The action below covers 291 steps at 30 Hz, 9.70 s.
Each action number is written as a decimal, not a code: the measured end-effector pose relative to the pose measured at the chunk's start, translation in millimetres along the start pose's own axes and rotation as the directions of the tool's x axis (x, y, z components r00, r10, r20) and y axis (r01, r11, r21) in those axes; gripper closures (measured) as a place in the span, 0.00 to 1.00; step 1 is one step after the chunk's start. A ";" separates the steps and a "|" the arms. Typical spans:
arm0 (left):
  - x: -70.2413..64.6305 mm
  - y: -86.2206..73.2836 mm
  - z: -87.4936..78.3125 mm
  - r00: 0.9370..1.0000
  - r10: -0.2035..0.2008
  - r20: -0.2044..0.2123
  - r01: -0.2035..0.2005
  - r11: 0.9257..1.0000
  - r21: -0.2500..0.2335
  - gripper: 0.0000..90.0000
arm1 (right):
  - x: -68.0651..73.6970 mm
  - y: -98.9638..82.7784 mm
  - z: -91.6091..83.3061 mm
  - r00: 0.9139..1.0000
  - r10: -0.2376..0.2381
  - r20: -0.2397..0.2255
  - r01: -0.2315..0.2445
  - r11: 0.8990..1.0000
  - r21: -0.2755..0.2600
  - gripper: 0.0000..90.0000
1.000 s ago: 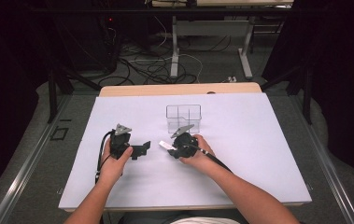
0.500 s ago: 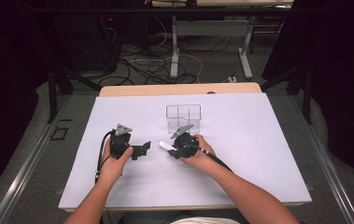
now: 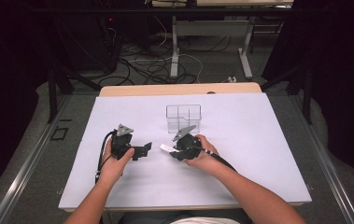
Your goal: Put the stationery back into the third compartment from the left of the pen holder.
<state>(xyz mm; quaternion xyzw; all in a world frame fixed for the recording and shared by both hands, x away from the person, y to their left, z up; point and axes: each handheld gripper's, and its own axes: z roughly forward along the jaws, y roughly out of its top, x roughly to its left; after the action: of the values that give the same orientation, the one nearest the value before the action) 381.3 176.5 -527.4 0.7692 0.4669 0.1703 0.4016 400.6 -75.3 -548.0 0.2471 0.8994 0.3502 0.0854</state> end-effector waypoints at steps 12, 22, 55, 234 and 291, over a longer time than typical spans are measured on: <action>-4.4 2.0 0.7 0.999 0.041 0.035 -0.041 0.999 -0.002 0.01 | 8.3 -4.4 -23.6 0.988 -0.151 0.019 0.151 0.988 -0.005 0.75; -11.2 5.5 -0.4 0.997 0.062 0.053 -0.062 0.998 -0.016 0.01 | 16.1 -6.3 -47.3 0.957 -0.279 0.072 0.282 0.959 -0.036 0.75; -40.2 9.7 0.7 0.962 0.185 0.200 -0.194 0.981 0.023 0.16 | 44.2 -27.9 -77.5 0.475 -0.847 0.237 0.854 0.509 0.108 0.75; -73.2 107.4 45.4 0.956 0.130 0.264 -0.076 0.975 -0.208 0.76 | -1.8 -52.2 -98.6 0.960 0.087 0.266 -0.026 0.974 -0.223 0.02; -105.8 112.9 125.0 0.985 0.100 0.143 -0.068 0.974 -0.216 0.76 | -18.9 -78.7 -99.3 0.945 0.189 0.267 -0.119 0.959 -0.256 0.06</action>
<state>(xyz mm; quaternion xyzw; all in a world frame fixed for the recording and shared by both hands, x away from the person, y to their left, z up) 473.0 1.4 -505.2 0.7523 0.3812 0.1760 0.5076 354.2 -192.9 -527.8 0.3536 0.8068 0.4208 0.2166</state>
